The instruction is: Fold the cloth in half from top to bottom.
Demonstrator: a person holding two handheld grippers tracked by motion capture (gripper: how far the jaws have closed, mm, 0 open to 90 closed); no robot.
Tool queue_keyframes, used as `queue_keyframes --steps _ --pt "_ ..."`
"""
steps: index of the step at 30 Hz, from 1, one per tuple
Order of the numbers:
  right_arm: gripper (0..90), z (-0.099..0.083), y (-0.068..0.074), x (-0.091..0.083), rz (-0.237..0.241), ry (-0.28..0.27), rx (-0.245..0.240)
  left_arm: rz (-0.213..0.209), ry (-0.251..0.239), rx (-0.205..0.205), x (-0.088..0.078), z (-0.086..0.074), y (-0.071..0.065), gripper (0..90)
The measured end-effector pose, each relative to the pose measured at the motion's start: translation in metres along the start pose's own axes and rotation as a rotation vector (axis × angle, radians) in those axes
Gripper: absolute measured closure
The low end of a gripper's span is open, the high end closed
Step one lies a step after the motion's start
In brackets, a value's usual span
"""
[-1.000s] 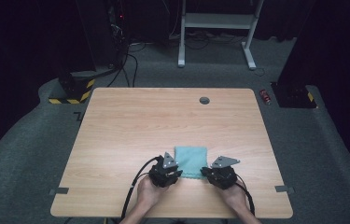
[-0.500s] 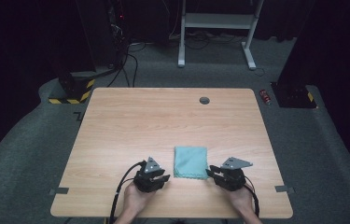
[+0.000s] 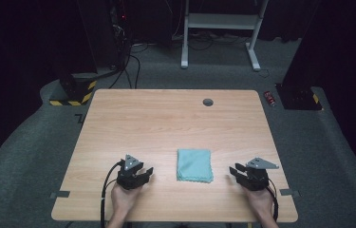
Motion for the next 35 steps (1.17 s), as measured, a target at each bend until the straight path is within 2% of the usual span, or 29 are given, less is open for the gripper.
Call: queue_keyframes --steps 4,9,14,17,20,22,35 --pt "64.1 0.0 -0.01 -0.001 -0.032 0.0 0.01 0.03 0.009 -0.018 0.002 -0.005 0.008 49.8" --pt "63.6 -0.003 -0.019 0.001 -0.068 0.015 0.013 0.059 0.01 -0.018 0.002 -0.007 0.013 48.9" --pt "62.2 -0.004 -0.022 0.001 -0.092 0.019 0.007 0.088 0.029 0.012 0.003 -0.008 0.015 44.5" --pt "59.5 -0.005 -0.023 0.003 -0.112 0.039 -0.014 0.099 0.042 0.038 0.004 -0.008 0.015 40.9" --pt "53.2 -0.005 -0.024 0.003 -0.125 0.04 -0.035 0.094 0.045 0.037 0.005 -0.008 0.015 37.0" --pt "48.2 -0.004 -0.027 0.004 -0.126 0.044 -0.014 0.097 0.047 0.041 0.005 -0.008 0.015 36.2" --pt "46.2 -0.004 -0.028 0.004 -0.128 0.046 -0.019 0.093 0.047 0.039 0.005 -0.008 0.014 34.2"
Point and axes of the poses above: each handheld gripper's, and its own axes: x roughly forward along the jaws, z roughly out of its top, y roughly to its left, the point moved 9 cm from there along x, roughly forward along the jaws, and after that the axes turned 14 degrees about x, right-handed, at the moved point
